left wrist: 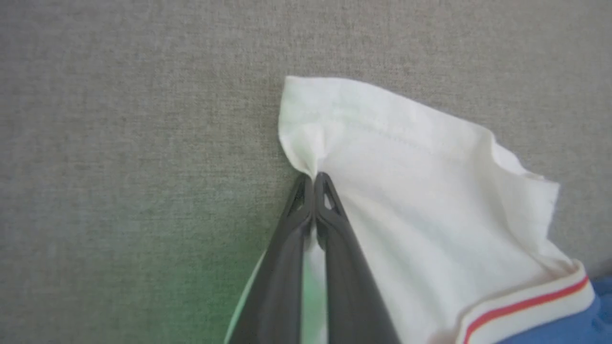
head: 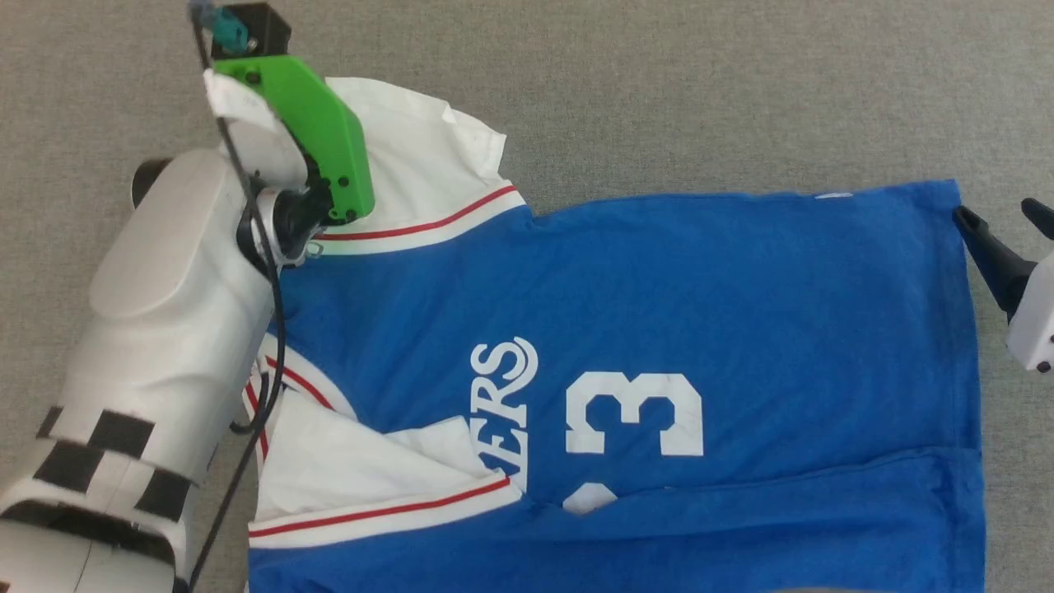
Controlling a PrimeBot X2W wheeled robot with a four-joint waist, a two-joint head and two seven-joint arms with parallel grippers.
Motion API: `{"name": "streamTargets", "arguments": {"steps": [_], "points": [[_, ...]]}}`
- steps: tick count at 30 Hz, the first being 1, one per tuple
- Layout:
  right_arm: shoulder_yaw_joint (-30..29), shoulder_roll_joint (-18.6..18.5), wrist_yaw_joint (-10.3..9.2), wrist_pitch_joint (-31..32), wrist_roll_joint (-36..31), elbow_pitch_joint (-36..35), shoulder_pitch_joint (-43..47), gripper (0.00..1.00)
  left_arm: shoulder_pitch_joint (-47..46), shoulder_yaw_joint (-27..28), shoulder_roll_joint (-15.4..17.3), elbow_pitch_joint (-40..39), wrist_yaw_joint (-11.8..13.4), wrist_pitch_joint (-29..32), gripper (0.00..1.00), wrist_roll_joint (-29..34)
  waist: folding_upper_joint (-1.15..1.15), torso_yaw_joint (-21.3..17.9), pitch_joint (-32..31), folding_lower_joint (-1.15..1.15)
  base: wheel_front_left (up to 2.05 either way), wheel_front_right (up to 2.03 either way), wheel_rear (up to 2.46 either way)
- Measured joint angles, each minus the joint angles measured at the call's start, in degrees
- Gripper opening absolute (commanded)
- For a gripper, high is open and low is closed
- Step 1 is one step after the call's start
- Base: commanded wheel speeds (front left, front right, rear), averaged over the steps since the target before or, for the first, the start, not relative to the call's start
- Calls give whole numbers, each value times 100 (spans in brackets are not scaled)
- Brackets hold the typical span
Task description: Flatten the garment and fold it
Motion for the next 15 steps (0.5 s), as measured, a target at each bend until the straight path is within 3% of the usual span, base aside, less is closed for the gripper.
{"name": "streamTargets", "arguments": {"steps": [7, 15], "points": [[476, -337, 0, 517, -263, 152, -222, 100, 673, 366, 229, -1053, -77, -731, 0, -183, 0, 140, -129, 0, 0, 0, 0], [1044, -597, 0, 956, -627, 842, -754, 100, 1660, 614, 438, -2809, 256, -1048, 0, -346, 0, 315, -82, 0, 0, 0, 0]]}}
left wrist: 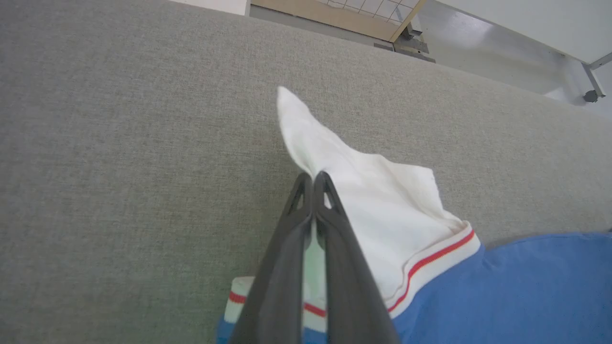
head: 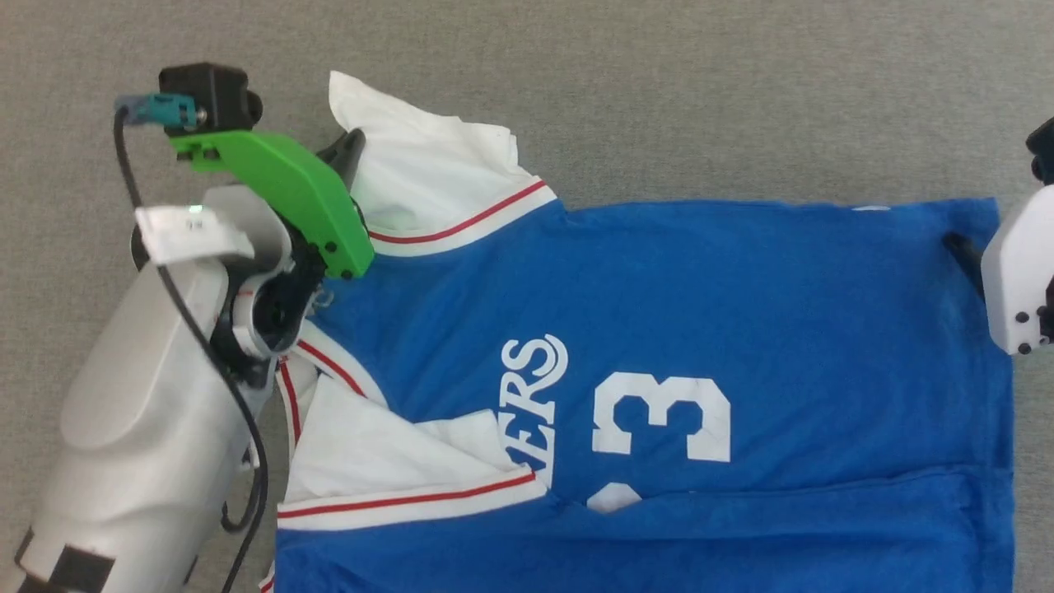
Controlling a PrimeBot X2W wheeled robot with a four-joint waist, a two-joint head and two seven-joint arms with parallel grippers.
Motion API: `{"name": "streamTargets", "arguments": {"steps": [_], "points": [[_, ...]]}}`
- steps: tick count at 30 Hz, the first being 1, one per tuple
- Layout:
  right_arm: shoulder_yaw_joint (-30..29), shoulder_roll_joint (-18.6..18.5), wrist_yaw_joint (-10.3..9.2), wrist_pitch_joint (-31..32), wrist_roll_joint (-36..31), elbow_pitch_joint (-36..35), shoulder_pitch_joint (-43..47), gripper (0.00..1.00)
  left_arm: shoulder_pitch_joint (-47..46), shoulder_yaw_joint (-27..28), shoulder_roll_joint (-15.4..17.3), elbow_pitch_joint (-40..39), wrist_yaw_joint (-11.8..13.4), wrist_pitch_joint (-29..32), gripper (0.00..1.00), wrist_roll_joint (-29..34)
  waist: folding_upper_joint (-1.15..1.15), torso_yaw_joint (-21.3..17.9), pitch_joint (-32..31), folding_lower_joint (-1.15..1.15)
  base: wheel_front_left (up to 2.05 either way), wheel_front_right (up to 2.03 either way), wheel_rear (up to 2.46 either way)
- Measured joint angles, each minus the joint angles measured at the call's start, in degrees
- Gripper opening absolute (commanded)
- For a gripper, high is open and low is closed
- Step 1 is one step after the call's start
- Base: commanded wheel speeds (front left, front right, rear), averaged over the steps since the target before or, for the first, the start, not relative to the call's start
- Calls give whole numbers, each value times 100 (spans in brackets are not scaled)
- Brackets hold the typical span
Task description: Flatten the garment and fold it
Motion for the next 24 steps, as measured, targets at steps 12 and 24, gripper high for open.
{"name": "streamTargets", "arguments": {"steps": [12, 24], "points": [[190, -158, 0, -47, 474, 253, -156, 0, 757, 222, 198, -1129, 86, -344, 0, -112, 0, 169, -219, 0, 0, 0, 0], [-390, 179, 0, -485, 836, -385, 1331, 0, 2542, 657, 611, -2022, 249, -468, 0, -667, 0, 51, -1242, -1, 0, 0, 0]]}}
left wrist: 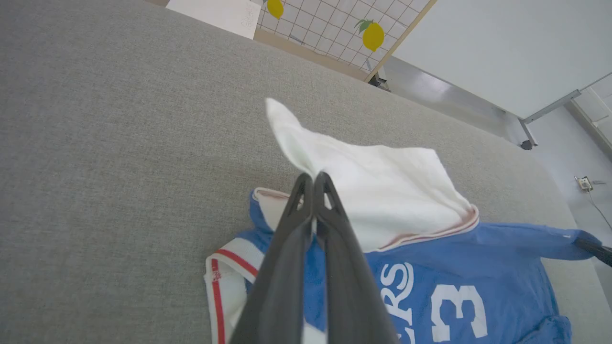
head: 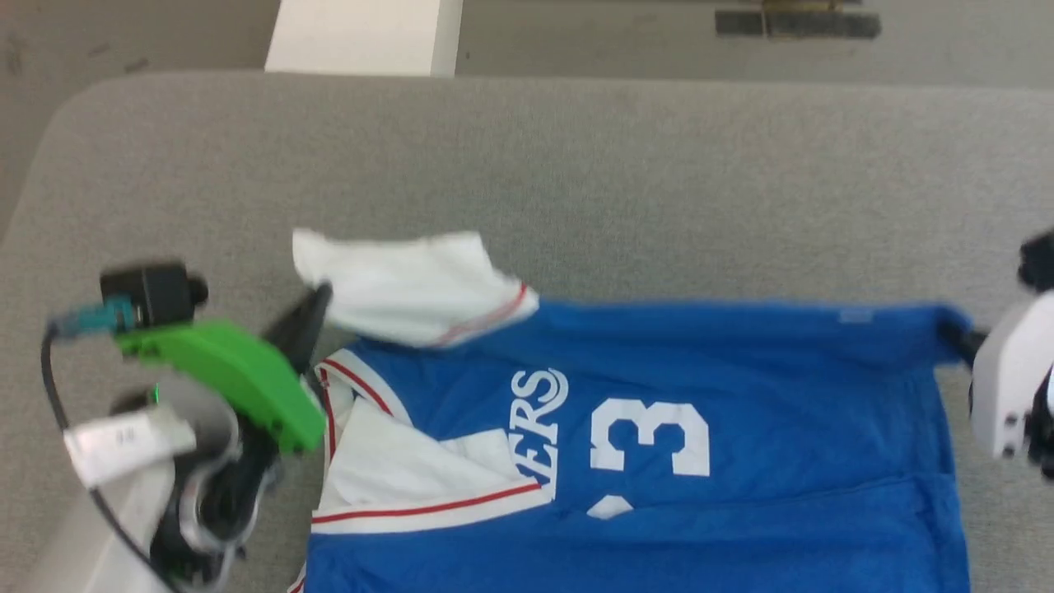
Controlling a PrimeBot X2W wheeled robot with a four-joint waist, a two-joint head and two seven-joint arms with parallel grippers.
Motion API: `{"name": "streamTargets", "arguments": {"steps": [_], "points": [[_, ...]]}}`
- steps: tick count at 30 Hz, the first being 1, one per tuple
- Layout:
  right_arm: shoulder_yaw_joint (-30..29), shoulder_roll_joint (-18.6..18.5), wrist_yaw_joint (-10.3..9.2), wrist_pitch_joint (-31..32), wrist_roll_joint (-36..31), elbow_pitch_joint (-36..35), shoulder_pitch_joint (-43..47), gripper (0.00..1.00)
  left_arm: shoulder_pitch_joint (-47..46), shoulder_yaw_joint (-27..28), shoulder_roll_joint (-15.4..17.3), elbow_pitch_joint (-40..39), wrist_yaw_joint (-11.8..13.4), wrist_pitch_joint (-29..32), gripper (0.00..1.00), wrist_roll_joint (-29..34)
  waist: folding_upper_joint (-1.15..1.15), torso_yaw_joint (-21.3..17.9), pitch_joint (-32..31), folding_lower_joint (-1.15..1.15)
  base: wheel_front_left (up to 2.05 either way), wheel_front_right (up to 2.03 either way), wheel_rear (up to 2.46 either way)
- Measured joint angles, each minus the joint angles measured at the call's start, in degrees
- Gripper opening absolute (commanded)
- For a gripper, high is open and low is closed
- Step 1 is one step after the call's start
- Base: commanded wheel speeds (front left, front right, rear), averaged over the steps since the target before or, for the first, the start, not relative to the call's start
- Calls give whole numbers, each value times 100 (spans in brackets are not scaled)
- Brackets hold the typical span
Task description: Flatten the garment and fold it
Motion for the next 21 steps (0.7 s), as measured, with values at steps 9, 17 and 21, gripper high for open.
{"name": "streamTargets", "arguments": {"steps": [9, 17, 21], "points": [[-459, 472, -1, -30, -16, -89, 1232, 0, 1584, 174, -233, -288, 272, -331, 0, -476, 0, 21, -489, 0, 0, 0, 0], [-412, 724, -1, 54, -152, -37, 1898, 0, 2246, 44, -320, 159, 471, -203, 0, -667, 0, 94, -701, 0, 0, 0, 0], [-438, 865, -1, 22, -167, -13, 2026, 100, 2239, 1, -330, 410, 538, -177, 100, -664, 0, 92, -790, 0, 0, 0, 0]]}}
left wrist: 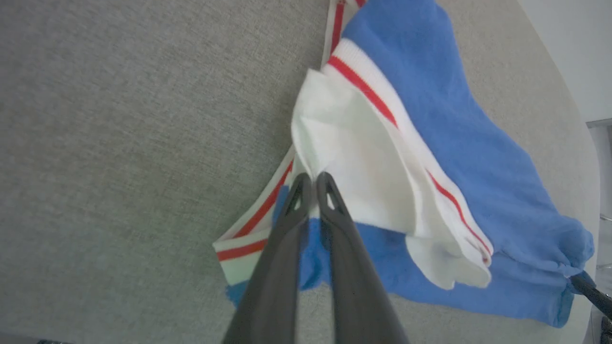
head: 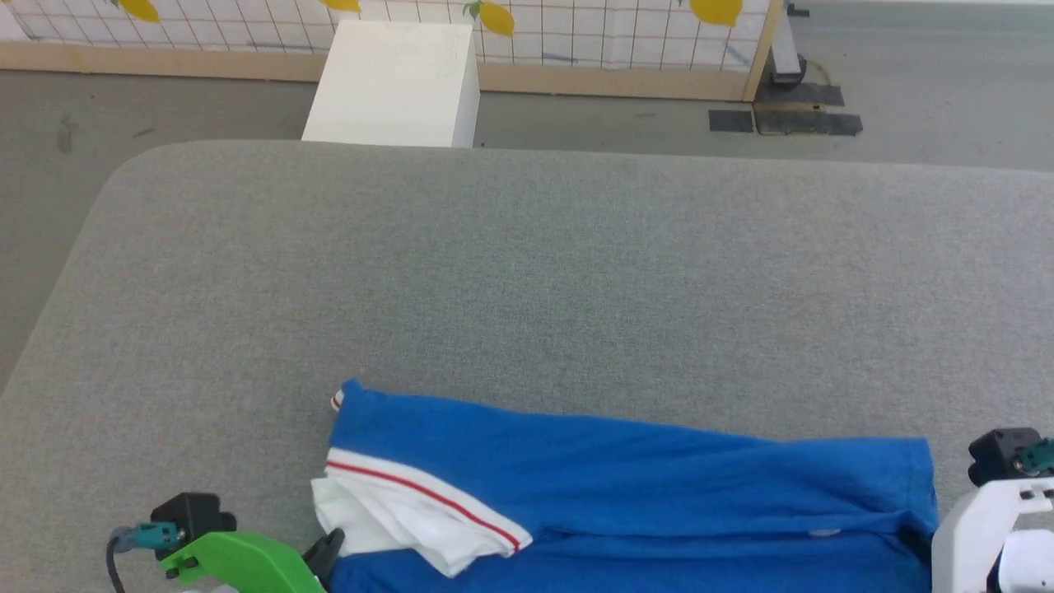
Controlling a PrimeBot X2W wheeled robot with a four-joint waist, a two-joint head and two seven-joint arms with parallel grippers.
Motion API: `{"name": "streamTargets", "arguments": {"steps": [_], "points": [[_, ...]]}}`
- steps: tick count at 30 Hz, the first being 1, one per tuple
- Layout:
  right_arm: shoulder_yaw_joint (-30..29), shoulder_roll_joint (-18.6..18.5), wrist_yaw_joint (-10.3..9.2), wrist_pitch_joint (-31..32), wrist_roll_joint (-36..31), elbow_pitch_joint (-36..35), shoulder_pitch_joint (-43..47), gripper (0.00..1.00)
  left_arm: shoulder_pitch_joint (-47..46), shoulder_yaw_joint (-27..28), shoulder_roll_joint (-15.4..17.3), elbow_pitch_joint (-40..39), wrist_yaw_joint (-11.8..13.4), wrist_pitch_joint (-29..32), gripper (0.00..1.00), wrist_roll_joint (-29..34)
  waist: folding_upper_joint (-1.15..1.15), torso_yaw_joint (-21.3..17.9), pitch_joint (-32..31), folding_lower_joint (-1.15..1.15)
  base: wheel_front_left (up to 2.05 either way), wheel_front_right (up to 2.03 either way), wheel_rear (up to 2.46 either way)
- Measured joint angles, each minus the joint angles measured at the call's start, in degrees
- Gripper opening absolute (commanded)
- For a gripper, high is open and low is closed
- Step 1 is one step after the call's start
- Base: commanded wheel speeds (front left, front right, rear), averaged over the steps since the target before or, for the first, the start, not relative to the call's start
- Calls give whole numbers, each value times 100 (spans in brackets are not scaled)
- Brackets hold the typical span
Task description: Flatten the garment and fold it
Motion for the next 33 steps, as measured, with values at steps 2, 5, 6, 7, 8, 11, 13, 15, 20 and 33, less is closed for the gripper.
{"name": "streamTargets", "arguments": {"steps": [2, 5, 6, 7, 8, 11, 13, 15, 20, 33], "points": [[-51, 5, 0, -4, 36, -77, 112, 100, 1, 2, 46, 38, 79, 27, 100, 25, 0, -7, -55, 0, 0, 0, 0], [-240, -1, 1, 7, 263, -416, 339, 100, 2, 102, 231, -42, 240, 83, 100, 116, 0, -17, -126, 0, 0, 0, 0], [-324, -18, 0, 42, 369, -561, 409, 100, 3, 175, 280, -135, 292, 81, 100, 118, 0, -22, -152, 0, 0, 0, 0], [-414, -41, 1, 59, 436, -695, 461, 100, 2, 237, 328, -226, 324, 74, 100, 121, 0, -29, -168, 0, 0, 0, 0], [-568, -62, 0, 89, 517, -842, 500, 100, 1, 327, 371, -352, 346, 51, 100, 122, 0, -37, -179, 0, 0, 0, 0], [-968, -112, 0, 211, 672, -1147, 506, 100, -44, 538, 505, -682, 411, -93, 100, 256, 0, -58, -189, 0, 0, 0, 0], [-1099, -220, 0, 282, 610, -1205, 503, 100, -163, 605, 683, -836, 367, -385, 100, 568, 0, -72, -173, 0, 0, 0, 0], [-1122, -305, 0, 328, 589, -1143, 463, 100, -417, 633, 813, -892, 214, -808, 100, 961, 0, -83, -141, 0, 0, 0, 0], [-675, -443, 0, 366, 737, -747, 363, 100, -975, 449, 748, -644, -181, -2154, 100, 1953, 0, -80, -16, 0, 0, 0, 0], [611, -605, 0, -240, 1312, 318, -404, 100, -1328, 622, -227, 46, -731, -3185, 100, 3393, 0, -77, 452, 0, 0, 0, 0]]}}
